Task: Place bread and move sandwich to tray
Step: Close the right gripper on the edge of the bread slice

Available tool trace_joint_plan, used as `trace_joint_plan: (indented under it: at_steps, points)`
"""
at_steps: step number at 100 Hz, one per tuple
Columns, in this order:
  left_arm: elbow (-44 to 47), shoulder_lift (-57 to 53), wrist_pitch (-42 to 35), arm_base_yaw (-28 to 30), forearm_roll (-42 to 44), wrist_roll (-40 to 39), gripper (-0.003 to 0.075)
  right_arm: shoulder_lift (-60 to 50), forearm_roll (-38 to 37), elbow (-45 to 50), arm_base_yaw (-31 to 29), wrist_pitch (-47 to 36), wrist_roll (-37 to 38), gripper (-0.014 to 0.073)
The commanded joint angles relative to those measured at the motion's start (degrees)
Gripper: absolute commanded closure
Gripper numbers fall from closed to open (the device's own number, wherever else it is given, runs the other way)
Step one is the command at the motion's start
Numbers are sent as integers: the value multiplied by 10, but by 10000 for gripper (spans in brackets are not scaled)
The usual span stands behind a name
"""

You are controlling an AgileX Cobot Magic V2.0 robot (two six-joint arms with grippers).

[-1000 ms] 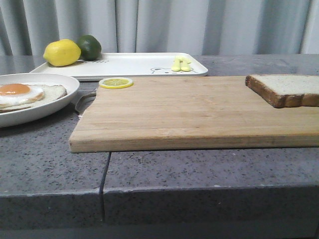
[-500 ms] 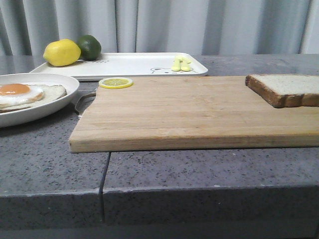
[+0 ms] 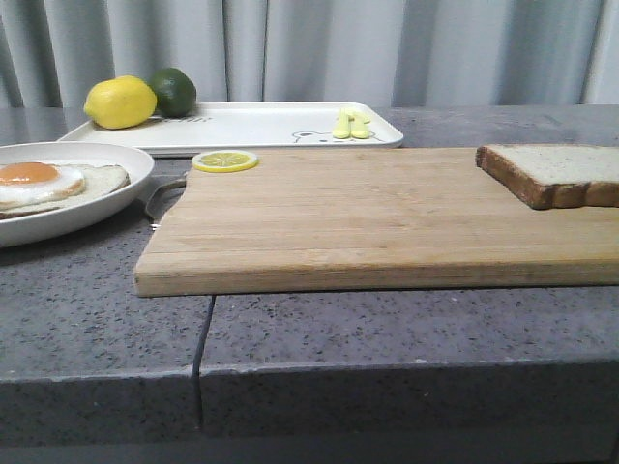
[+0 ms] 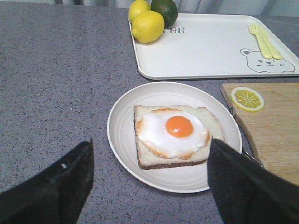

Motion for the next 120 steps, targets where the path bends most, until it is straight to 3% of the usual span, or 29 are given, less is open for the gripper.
trace_joint_plan:
  at_steps: [1, 120]
  points:
    - [-20, 7, -36, 1, -8, -5, 237, -4, 26, -18, -3, 27, -11, 116]
    - [-20, 7, -36, 1, -8, -5, 238, 67, 30, -18, -3, 74, -17, 138]
